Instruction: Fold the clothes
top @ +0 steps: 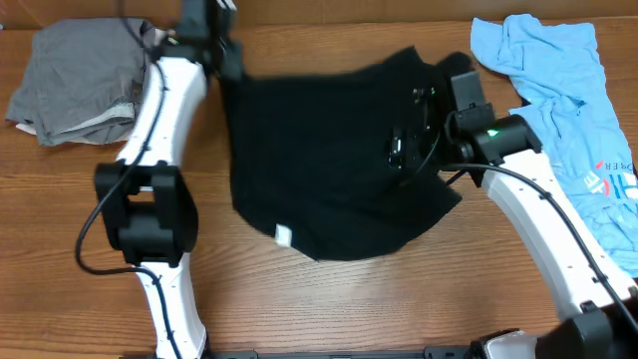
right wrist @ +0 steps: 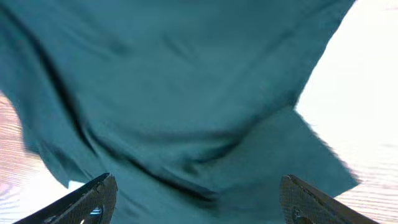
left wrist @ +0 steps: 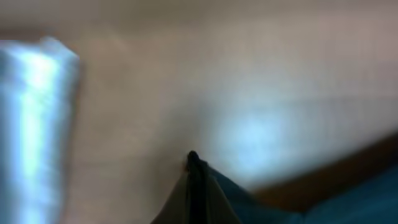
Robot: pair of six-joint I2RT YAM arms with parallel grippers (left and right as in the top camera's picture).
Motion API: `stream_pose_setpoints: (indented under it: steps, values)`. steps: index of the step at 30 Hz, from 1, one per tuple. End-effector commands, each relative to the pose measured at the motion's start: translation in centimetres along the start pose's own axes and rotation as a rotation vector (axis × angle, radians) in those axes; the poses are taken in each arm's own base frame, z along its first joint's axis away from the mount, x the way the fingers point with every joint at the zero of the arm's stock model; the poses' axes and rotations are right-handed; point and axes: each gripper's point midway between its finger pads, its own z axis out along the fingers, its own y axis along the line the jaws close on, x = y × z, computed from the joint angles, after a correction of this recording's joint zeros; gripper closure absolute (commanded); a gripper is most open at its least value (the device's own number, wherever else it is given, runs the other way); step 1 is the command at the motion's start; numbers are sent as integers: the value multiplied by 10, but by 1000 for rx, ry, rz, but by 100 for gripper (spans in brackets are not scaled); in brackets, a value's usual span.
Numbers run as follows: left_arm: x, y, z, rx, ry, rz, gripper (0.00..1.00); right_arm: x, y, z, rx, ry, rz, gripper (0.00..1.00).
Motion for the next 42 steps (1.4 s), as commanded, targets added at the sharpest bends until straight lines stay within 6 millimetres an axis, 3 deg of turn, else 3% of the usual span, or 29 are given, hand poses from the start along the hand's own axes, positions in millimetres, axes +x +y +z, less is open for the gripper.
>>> stream_pose_setpoints:
  steps: [1,4,5,6,7,8,9,13,18,22,26,27,28,34,38,41,42]
  values:
    - [-49,36,-32,-77,-140,-49,96,14,-11,24,33,57,6,14]
    - [-66,46,-35,-89,-211,-62,94,18,-16,35,46,63,14,14]
    - [-69,47,-35,-91,-226,-64,77,18,-17,37,47,64,14,14]
    - [-71,47,-34,-91,-236,-64,53,17,-17,39,48,64,14,14]
    - [-73,47,-34,-92,-247,-64,23,15,-17,41,47,60,13,14]
    - [-74,47,-34,-92,-250,-64,2,14,-17,42,46,56,13,14]
    - [-74,47,-35,-92,-250,-64,0,12,-16,43,44,47,12,14]
    - [-63,34,-42,-35,-182,-58,0,6,-17,43,52,21,9,13]
    - [-16,-15,-55,182,40,-39,0,-3,-32,41,74,-5,40,13]
    - [29,-69,-62,354,221,-20,0,-16,-52,38,88,-46,89,13]
    - [60,-121,-63,406,308,102,0,-27,-75,33,83,-76,130,13]
    - [69,-137,-63,424,321,149,0,-28,-77,32,71,-78,130,13]
    - [85,-167,-64,467,337,267,0,-29,-83,30,57,-77,114,12]
    - [155,-245,-77,608,405,665,0,-30,-110,25,92,-80,146,11]
    - [199,-271,-82,586,457,877,0,-32,-130,19,101,-96,196,11]
    - [220,-271,-78,477,497,964,4,-32,-134,17,69,-98,220,11]
    - [233,-271,-79,435,532,971,10,-32,-134,17,56,-97,227,11]
